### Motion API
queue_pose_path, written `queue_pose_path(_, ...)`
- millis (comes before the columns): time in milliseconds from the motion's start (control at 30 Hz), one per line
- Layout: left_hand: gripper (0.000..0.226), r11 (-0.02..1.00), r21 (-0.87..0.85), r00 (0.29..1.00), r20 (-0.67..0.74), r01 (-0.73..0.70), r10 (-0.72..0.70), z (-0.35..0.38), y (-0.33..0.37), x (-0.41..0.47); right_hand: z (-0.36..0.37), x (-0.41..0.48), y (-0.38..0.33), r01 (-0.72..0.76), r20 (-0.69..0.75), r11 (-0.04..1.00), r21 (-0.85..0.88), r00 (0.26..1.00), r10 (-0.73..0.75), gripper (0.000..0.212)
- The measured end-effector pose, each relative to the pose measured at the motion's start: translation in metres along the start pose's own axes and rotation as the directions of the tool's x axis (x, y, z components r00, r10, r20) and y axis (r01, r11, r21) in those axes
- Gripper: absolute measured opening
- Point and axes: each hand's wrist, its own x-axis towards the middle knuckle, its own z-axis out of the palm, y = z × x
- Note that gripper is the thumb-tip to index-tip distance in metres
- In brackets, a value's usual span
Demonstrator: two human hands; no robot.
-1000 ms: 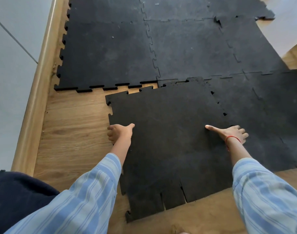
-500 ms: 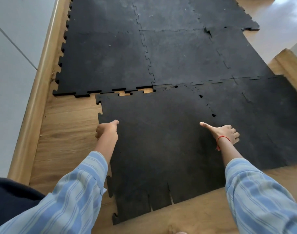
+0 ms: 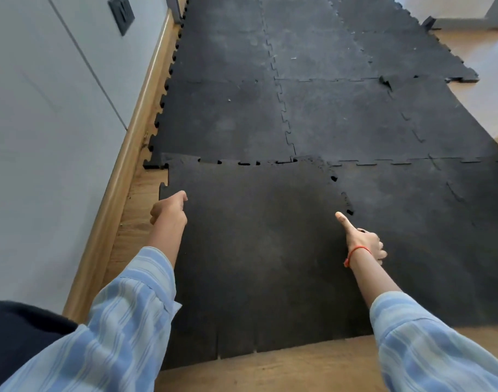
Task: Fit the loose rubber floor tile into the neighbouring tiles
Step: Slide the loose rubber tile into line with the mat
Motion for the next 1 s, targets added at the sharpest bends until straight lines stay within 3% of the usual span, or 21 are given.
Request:
queue_pose_path(133,0.055,1.000,0.022,1.000,-0.007,-0.022,0.022,-0.023,0.016,0.014,0.025,-0.018,-0.002,0.007,0.080,1.000,0.013,0.997,-0.008,0.091)
queue_pose_path(300,0.040,0.991,0.116,0.998,0.012,-0.060,0.059,-0.040,0.035,0.043,0.048,-0.030,-0.007,-0.008,0.131,0.996,0.087,0.991,-0.003,0.083)
queue_pose_path(433,0.054,0.991,0.131,1.000,0.010,-0.021,0.019,-0.053,0.037,0.071,0.069,-0.032,-0.016,0.043,0.124,0.990,0.135,0.990,-0.060,0.085)
queue_pose_path(500,0.067,0.990,0.140,0.998,0.049,0.020,-0.027,-0.053,0.030,0.086,0.075,-0.030,-0.015,0.082,0.093,0.995,0.050,0.992,-0.087,0.081)
queue_pose_path(600,0.089,0.988,0.151,0.982,0.172,0.046,-0.072,-0.037,0.021,0.095,0.086,-0.038,-0.009,0.200,0.038,0.956,-0.216,0.980,-0.197,0.070)
queue_pose_path(700,0.111,0.942,0.336,0.940,0.325,-0.012,-0.104,-0.004,0.015,0.095,0.093,-0.051,-0.006,0.281,0.072,0.853,-0.440,0.958,-0.279,0.083)
queue_pose_path(800,0.112,0.760,0.612,0.891,0.442,-0.219,-0.100,0.020,0.009,0.094,0.095,-0.056,-0.004,0.318,0.123,0.738,-0.595,0.944,-0.307,0.092)
queue_pose_path(867,0.113,0.502,0.770,0.872,0.487,-0.395,-0.061,0.027,-0.001,0.089,0.094,-0.056,0.000,0.311,0.117,0.725,-0.615,0.945,-0.306,0.095)
queue_pose_path(933,0.115,0.268,0.822,0.845,0.532,-0.502,-0.047,0.027,-0.010,0.080,0.090,-0.059,0.004,0.273,0.104,0.721,-0.637,0.957,-0.271,0.094)
queue_pose_path(1000,0.115,0.138,0.831,0.829,0.552,-0.539,-0.088,0.026,-0.011,0.073,0.086,-0.067,0.003,0.202,0.094,0.724,-0.659,0.978,-0.188,0.083)
